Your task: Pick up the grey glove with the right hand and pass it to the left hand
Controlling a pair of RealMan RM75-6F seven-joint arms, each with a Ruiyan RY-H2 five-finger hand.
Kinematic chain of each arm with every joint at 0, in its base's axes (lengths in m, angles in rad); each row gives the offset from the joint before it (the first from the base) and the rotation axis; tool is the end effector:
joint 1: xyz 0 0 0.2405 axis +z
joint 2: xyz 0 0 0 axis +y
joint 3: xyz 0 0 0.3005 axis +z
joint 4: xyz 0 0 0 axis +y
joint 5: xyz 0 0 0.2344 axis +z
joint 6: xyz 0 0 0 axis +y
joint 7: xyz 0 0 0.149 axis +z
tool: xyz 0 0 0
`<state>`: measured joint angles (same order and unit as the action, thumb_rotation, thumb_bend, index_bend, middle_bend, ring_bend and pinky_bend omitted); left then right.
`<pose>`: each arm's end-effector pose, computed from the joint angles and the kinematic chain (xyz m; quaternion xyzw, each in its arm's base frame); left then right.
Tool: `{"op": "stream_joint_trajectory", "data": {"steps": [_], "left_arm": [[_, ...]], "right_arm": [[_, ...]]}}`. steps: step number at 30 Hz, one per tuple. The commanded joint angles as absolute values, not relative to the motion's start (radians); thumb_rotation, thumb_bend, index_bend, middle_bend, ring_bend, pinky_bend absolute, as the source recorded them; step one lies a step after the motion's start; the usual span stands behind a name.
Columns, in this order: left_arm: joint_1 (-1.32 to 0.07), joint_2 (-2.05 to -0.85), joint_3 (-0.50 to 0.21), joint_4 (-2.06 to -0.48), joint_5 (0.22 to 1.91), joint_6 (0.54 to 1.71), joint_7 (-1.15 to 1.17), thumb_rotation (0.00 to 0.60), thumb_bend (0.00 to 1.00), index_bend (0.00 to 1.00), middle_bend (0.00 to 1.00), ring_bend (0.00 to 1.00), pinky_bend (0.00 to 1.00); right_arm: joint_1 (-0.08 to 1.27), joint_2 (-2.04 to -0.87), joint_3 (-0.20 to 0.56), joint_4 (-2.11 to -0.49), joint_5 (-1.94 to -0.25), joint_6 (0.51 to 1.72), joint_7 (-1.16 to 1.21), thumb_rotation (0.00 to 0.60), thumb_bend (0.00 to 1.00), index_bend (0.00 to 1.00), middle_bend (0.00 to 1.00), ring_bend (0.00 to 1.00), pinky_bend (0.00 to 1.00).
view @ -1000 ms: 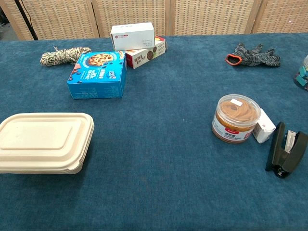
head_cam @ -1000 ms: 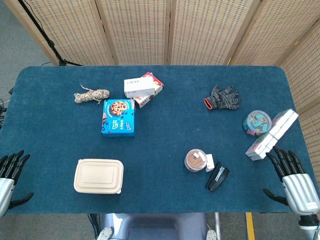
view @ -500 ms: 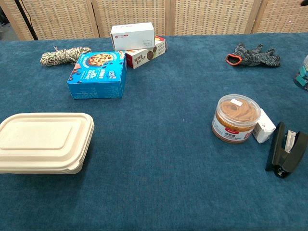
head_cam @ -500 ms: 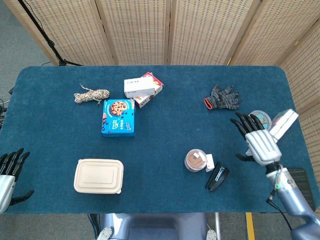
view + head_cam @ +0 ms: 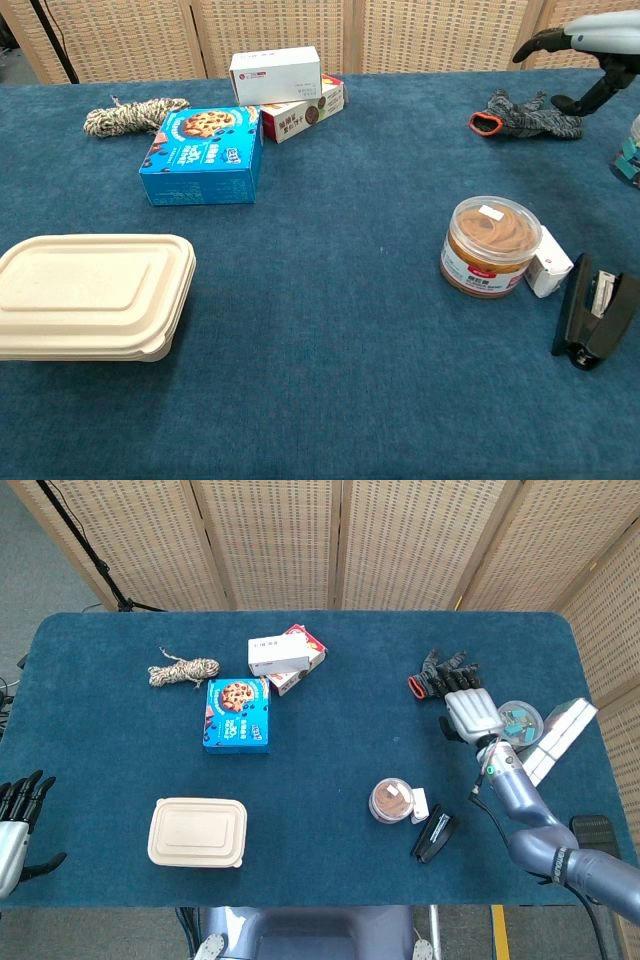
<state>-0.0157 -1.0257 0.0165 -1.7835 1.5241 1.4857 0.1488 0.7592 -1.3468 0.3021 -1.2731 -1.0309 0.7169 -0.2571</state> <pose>-0.3431 0.1497 0.1630 -0.6158 -0.4004 -0.3322 0.5916 -0.2431 -0.4711 0.0701 0.7091 -0.3800 0.3046 0.5100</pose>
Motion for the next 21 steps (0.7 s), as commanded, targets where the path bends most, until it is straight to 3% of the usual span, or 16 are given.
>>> {"op": "stream_joint_trajectory", "data": {"steps": [1,12,21], "left_arm": [[-0.021,-1.028,0.012,-1.787,1.510,1.475,0.155,0.600,0.01,0.00,0.00,0.00,0.00],[-0.039,-1.036,-0.007,-1.800,1.448,1.442,0.179,0.600,0.01,0.00,0.00,0.00,0.00],[-0.051,-1.032,-0.011,-1.802,1.426,1.421,0.174,0.600,0.01,0.00,0.00,0.00,0.00]], "right_arm": [[0.836,-1.417,0.316,-1.162,-0.932,0.634,-0.275,0.600,0.61,0.08,0.00,0.00,0.00],[0.949,-1.529,0.308,-0.895,-0.737,0.424,-0.209,0.600,0.61,0.06,0.00,0.00,0.00],[0.987,-1.596,0.267,-0.736,-0.720,0.335,-0.161,0.600,0.65,0.07,0.00,0.00,0.00]]}}
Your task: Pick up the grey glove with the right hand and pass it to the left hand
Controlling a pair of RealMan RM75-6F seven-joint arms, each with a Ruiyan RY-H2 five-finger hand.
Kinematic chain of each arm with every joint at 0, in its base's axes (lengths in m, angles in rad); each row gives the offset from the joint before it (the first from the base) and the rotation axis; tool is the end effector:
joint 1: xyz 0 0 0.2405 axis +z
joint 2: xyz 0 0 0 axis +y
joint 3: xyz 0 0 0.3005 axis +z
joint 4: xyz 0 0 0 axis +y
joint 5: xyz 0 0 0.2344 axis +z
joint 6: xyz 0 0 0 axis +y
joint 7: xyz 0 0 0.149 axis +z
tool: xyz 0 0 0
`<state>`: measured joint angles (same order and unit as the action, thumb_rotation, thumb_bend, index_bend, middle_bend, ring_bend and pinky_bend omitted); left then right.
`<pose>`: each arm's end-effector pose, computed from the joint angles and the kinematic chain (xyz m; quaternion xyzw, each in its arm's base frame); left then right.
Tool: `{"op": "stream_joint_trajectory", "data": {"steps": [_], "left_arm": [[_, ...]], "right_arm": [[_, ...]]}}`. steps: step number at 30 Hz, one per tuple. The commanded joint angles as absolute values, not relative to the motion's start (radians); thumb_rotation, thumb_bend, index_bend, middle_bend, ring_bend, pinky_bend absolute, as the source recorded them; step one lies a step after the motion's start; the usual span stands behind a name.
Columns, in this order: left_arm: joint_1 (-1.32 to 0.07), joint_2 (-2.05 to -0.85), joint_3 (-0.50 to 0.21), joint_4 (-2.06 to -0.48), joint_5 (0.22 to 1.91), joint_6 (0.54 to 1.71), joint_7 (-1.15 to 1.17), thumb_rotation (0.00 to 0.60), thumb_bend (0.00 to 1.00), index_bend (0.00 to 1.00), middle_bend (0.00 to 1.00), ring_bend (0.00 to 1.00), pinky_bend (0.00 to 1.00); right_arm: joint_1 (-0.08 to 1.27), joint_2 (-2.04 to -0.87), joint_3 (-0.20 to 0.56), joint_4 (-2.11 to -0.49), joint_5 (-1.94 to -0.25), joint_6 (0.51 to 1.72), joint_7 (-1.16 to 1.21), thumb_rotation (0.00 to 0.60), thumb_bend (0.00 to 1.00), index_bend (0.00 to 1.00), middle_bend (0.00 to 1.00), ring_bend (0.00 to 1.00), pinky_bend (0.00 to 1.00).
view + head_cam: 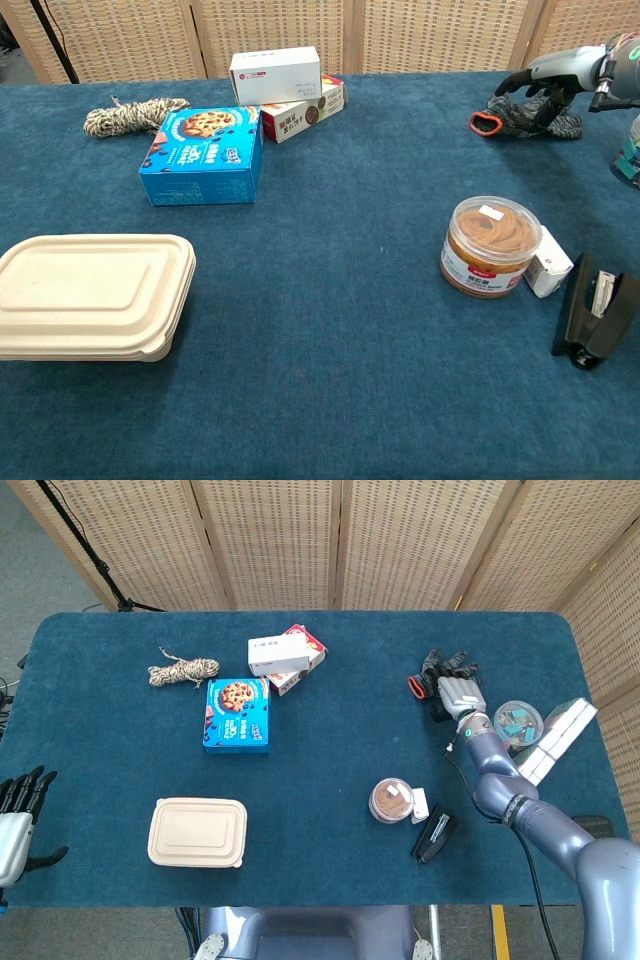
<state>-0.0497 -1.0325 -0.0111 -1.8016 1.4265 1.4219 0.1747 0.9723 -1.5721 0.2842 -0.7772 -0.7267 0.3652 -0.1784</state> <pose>-0.3472 0.1661 0.1579 -0.6051 -0.4224 -0.3132 0.5978 -0.2527 -0.5471 0.0254 0.6549 -0.5113 0.2480 0.4981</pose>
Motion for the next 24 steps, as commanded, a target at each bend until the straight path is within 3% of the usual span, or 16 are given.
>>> {"op": "stream_joint_trajectory", "data": {"steps": [1,5,12,24], "left_arm": [[-0.051,-1.032,-0.011,-1.802,1.425,1.420,0.173,0.600,0.01,0.00,0.00,0.00,0.00],[-0.051,-1.031,-0.010,-1.803,1.427,1.423,0.171,0.600,0.01,0.00,0.00,0.00,0.00],[-0.049,-1.030,-0.003,-1.805,1.438,1.428,0.170,0.600,0.01,0.00,0.00,0.00,0.00],[-0.046,-1.029,0.005,-1.802,1.456,1.439,0.166,0.600,0.01,0.00,0.00,0.00,0.00]], "right_arm": [[0.990,-1.599,0.262,-0.727,-0.718,0.324,-0.158,0.600,0.65,0.07,0.00,0.00,0.00],[1.001,-1.592,0.241,-0.728,-0.709,0.282,-0.143,0.600,0.66,0.08,0.01,0.00,0.00],[1.009,-1.530,0.204,-0.841,-0.722,0.273,-0.124,0.600,0.71,0.11,0.11,0.00,0.00],[1.023,-1.259,0.118,-1.318,-0.738,0.259,-0.081,0.600,0.72,0.17,0.19,0.03,0.05]]}}
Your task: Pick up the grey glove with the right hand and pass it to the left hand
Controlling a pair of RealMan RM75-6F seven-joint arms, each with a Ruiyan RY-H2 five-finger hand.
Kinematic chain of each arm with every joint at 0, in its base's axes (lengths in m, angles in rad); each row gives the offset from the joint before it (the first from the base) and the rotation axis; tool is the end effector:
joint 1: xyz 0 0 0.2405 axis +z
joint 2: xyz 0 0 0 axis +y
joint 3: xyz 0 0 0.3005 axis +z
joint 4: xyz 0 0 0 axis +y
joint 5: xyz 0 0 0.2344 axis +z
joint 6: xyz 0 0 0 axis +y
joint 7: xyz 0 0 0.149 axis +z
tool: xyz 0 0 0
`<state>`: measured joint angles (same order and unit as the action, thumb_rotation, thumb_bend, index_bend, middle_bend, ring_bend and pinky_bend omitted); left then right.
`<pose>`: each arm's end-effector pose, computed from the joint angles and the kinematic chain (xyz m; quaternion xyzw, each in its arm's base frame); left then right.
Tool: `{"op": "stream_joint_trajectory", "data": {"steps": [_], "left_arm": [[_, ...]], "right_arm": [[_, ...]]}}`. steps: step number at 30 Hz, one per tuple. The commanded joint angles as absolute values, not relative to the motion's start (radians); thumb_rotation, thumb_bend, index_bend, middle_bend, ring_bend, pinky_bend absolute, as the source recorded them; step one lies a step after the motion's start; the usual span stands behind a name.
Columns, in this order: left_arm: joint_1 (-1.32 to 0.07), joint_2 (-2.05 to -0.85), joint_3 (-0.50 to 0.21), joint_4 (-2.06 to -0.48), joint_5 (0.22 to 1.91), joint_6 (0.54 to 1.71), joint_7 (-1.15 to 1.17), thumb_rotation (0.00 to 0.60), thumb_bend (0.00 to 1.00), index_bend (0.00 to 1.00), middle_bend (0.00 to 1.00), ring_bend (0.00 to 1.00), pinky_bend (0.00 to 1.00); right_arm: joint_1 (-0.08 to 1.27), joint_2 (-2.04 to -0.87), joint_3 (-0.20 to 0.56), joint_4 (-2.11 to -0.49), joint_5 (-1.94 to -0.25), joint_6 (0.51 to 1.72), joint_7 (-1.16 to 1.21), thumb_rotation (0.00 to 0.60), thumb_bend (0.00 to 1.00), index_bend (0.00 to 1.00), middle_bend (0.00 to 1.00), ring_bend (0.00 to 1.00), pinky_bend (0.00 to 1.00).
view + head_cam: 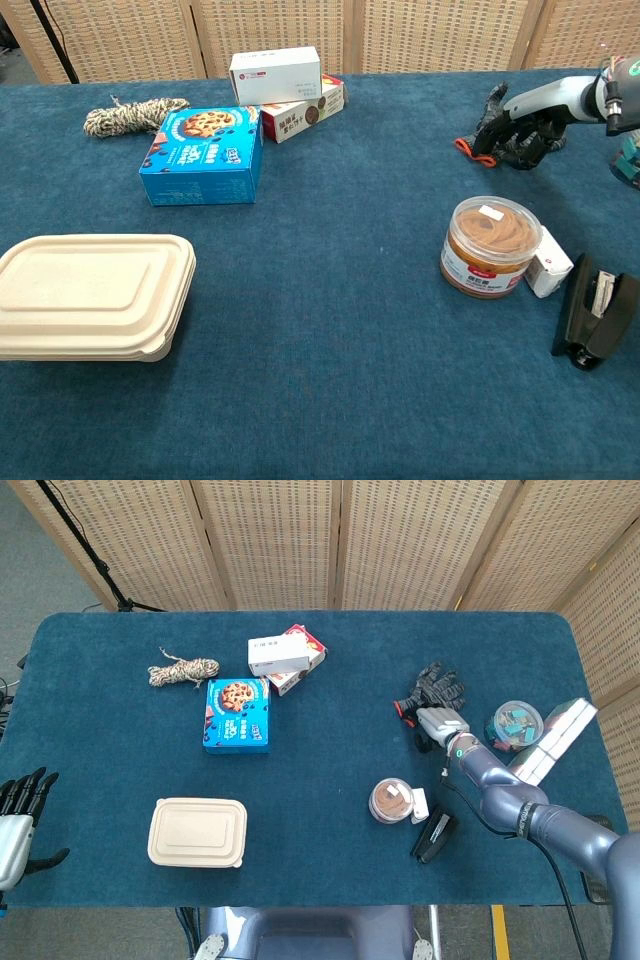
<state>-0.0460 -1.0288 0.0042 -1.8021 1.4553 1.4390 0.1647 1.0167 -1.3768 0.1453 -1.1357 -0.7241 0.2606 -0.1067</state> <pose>-0.3445 0.1617 0.1584 -0.6099 -0.4182 -0.3196 0.5925 -0.2217 -0.4971 0.0165 0.7280 -0.5364 0.1886 0.3832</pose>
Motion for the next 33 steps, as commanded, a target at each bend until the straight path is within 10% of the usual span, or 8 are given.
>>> {"op": "stream_joint_trajectory", "data": {"steps": [1,11,18,33], "left_arm": [[-0.046,-1.029,0.005,-1.802,1.456,1.438,0.167,0.600,0.01,0.00,0.00,0.00,0.00],[-0.048,-1.029,0.009,-1.806,1.464,1.439,0.170,0.600,0.01,0.00,0.00,0.00,0.00],[-0.046,-1.027,0.010,-1.804,1.466,1.445,0.163,0.600,0.01,0.00,0.00,0.00,0.00],[-0.051,-1.026,0.006,-1.803,1.454,1.435,0.164,0.600,0.01,0.00,0.00,0.00,0.00]], "right_arm": [[1.019,-1.233,0.121,-1.366,-0.748,0.268,-0.076,0.600,0.72,0.17,0.19,0.03,0.05],[0.948,-1.084,0.190,-1.690,-0.939,0.377,-0.023,0.600,0.68,0.12,0.16,0.03,0.07],[0.897,-1.219,0.199,-1.544,-1.201,0.586,-0.044,0.600,0.28,0.00,0.00,0.00,0.00],[0.971,-1.411,0.100,-1.149,-1.395,0.622,-0.206,0.600,0.25,0.00,0.00,0.00,0.00]]}}
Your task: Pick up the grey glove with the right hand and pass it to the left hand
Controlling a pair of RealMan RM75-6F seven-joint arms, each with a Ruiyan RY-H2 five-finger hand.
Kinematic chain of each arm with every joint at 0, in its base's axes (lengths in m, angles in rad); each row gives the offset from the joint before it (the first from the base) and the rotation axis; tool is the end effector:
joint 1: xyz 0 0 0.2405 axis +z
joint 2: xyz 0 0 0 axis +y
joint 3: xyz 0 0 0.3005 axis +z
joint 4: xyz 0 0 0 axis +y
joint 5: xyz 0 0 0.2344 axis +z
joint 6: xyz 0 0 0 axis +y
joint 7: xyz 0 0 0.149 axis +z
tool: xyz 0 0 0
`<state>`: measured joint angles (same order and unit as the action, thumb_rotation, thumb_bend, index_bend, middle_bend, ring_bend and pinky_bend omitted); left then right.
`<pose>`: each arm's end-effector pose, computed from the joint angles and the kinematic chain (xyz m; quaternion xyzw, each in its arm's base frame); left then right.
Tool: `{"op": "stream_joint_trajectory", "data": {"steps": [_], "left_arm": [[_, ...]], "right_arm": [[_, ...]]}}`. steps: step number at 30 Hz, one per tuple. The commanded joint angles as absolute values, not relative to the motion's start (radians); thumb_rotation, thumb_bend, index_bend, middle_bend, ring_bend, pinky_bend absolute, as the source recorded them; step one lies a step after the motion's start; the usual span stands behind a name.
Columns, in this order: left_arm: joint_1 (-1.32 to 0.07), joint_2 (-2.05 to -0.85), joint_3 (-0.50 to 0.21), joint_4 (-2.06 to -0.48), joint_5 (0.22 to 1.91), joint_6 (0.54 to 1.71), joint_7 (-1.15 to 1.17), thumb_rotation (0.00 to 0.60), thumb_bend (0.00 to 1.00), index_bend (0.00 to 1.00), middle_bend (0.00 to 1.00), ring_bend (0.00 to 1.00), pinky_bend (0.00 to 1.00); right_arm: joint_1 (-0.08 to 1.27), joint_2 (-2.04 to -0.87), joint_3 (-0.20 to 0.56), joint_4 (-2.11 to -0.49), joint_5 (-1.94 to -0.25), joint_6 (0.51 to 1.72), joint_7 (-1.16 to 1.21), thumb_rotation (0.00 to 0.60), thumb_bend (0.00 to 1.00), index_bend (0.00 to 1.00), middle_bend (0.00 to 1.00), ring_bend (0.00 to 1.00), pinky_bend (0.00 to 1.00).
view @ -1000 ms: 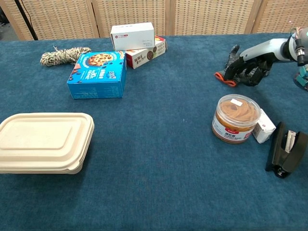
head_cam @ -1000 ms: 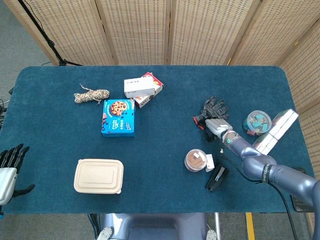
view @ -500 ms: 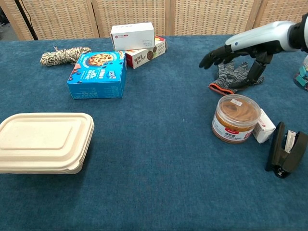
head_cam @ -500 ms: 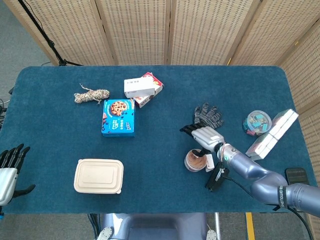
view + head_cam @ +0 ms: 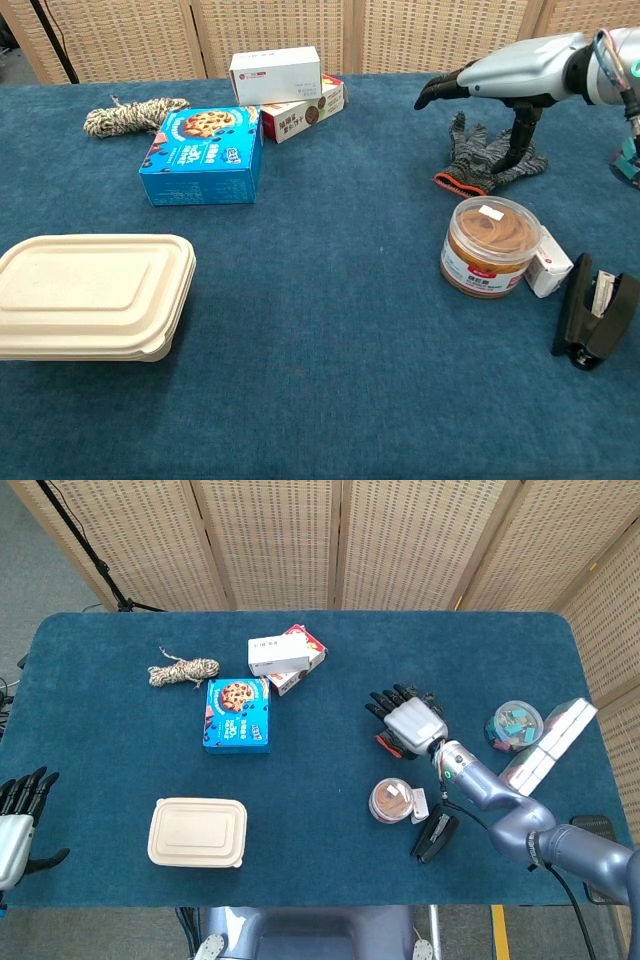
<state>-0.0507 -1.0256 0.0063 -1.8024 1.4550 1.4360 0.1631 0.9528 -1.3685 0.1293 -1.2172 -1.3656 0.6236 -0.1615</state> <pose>-0.3443 0.1627 0.1588 -0.6118 -0.4178 -0.3190 0.5910 -0.1831 -0.4762 0.0218 0.8532 -0.2153 0.2437 0.4078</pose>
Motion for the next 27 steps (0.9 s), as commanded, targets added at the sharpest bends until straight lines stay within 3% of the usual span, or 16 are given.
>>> {"op": "stream_joint_trajectory", "data": {"steps": [1,18,24,27], "left_arm": [[-0.052,-1.026,0.005,-1.803,1.453,1.435,0.165,0.600,0.01,0.00,0.00,0.00,0.00],[-0.059,-1.029,0.002,-1.805,1.434,1.421,0.174,0.600,0.01,0.00,0.00,0.00,0.00],[-0.063,-1.029,0.001,-1.807,1.426,1.414,0.175,0.600,0.01,0.00,0.00,0.00,0.00],[-0.063,-1.029,0.002,-1.807,1.427,1.415,0.175,0.600,0.02,0.00,0.00,0.00,0.00]], "right_arm": [[0.975,-1.420,0.095,-1.133,-1.393,0.610,-0.210,0.600,0.25,0.00,0.00,0.00,0.00],[0.992,-1.510,0.041,-0.939,-1.415,0.579,-0.268,0.600,0.28,0.00,0.00,0.00,0.00],[0.987,-1.544,0.021,-0.879,-1.462,0.614,-0.202,0.600,0.29,0.13,0.01,0.00,0.00],[0.984,-1.563,0.012,-0.851,-1.481,0.627,-0.150,0.600,0.29,0.20,0.09,0.01,0.02]]}}
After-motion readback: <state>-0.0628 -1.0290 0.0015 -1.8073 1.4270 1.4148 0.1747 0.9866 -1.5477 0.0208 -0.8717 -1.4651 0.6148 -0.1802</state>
